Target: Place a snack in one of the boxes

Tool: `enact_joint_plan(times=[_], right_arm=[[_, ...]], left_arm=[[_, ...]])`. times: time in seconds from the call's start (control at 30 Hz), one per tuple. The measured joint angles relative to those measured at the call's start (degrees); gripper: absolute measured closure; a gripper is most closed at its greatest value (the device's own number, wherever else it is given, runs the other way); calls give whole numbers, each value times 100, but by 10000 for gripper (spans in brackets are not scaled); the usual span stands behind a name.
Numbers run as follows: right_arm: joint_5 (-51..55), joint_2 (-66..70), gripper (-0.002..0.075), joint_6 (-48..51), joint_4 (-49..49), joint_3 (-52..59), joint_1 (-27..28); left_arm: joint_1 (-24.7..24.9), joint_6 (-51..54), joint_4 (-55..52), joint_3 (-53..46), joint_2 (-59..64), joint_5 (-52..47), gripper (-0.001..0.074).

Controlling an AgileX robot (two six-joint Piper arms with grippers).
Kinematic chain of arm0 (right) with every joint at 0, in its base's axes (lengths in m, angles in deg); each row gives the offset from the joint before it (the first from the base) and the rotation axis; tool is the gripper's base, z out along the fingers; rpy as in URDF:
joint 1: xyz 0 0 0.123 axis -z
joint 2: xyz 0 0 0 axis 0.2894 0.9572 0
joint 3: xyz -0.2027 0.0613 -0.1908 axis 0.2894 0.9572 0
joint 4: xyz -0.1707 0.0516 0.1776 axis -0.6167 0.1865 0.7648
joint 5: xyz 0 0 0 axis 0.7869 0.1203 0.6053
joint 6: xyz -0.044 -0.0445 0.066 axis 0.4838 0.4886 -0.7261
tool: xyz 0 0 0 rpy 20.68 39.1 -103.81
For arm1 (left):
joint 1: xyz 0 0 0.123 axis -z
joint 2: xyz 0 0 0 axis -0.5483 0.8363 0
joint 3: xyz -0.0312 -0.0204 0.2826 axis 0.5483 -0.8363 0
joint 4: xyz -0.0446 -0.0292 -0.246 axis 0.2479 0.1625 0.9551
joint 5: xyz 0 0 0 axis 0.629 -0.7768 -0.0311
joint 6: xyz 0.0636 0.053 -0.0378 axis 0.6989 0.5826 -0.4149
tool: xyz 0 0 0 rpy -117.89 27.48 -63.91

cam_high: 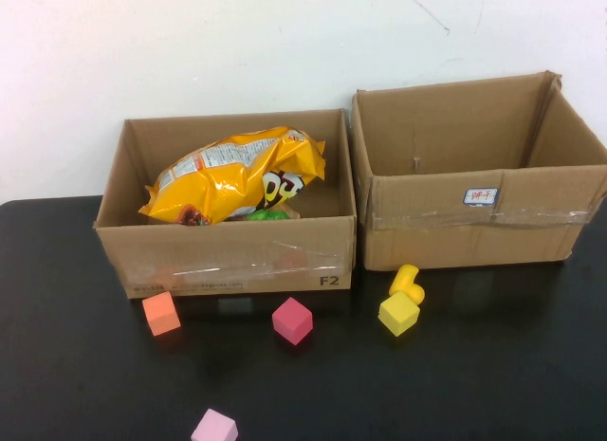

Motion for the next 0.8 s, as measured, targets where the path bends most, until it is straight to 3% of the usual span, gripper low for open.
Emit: enact_joint_plan(times=[0.13,0.8], right_arm=[[0,0,725,0,0,0,0],[0,0,725,0,0,0,0]], left_arm=[[227,-40,-13,14,0,-62,736],[128,-146,7,14,0,-62,736]])
